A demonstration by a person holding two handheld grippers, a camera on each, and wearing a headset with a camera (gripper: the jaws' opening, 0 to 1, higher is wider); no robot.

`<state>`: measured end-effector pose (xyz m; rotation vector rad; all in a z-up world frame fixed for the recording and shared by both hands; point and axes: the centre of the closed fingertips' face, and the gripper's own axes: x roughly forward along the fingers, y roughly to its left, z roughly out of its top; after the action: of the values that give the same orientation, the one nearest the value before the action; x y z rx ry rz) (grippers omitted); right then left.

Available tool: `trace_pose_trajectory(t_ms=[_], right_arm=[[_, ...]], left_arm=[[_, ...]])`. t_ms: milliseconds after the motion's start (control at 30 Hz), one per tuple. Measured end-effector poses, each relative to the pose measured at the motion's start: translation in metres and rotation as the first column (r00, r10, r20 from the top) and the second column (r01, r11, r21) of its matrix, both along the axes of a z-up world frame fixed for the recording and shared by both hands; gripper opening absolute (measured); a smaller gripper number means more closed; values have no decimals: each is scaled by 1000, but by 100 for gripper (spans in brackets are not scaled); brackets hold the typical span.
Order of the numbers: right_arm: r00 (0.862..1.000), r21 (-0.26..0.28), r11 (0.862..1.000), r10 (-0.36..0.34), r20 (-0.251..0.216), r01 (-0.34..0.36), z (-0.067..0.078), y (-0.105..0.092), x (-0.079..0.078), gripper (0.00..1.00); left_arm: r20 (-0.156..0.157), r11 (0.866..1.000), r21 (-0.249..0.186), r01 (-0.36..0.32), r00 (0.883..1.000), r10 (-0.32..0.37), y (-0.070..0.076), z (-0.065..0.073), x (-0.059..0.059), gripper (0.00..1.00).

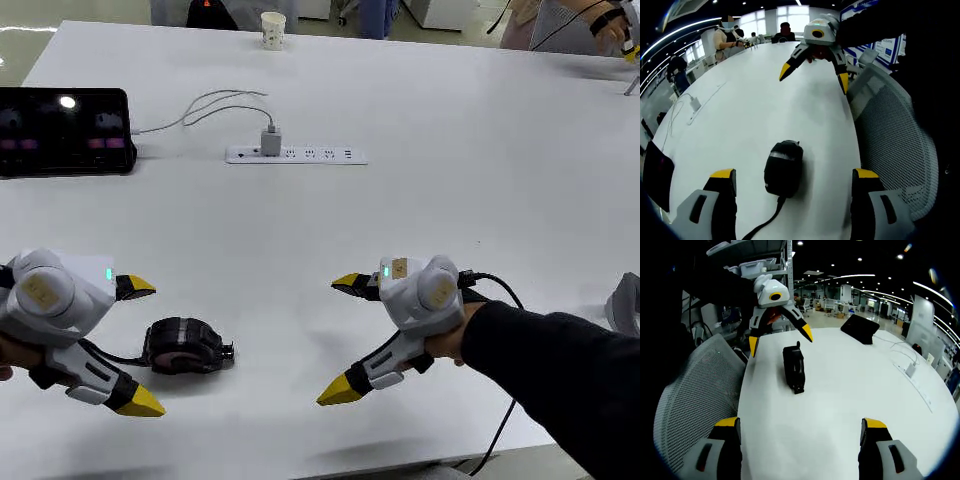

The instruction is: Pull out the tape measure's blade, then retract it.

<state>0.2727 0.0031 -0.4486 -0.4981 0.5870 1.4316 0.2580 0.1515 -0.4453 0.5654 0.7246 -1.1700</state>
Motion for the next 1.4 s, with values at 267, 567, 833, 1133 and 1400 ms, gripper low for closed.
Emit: trace_pose_trajectory(t_ms=[267,567,833,1133,1400], right_arm=[[999,-2,999,33,3,-33,-2,18,0,99],[999,7,999,35,-13,-34,-5,35,1,99],[999,-21,998,52,-8,-52,-14,45,5,99],[999,-22,998,52,-12,-52,-17,57,11,96],[998,-23,998,55,-13,-55,-18,61,15,90]], left_arm=[[9,999,46,5,1000,-5,-4,-8,10,81],[19,995,103,0,1000,-2,-4,-17,18,66],[27,991,134,20,999,-24,-8,-23,21,59],[7,990,134,43,999,-44,-17,-28,20,47],[2,985,168,49,999,-50,-17,-33,21,30]])
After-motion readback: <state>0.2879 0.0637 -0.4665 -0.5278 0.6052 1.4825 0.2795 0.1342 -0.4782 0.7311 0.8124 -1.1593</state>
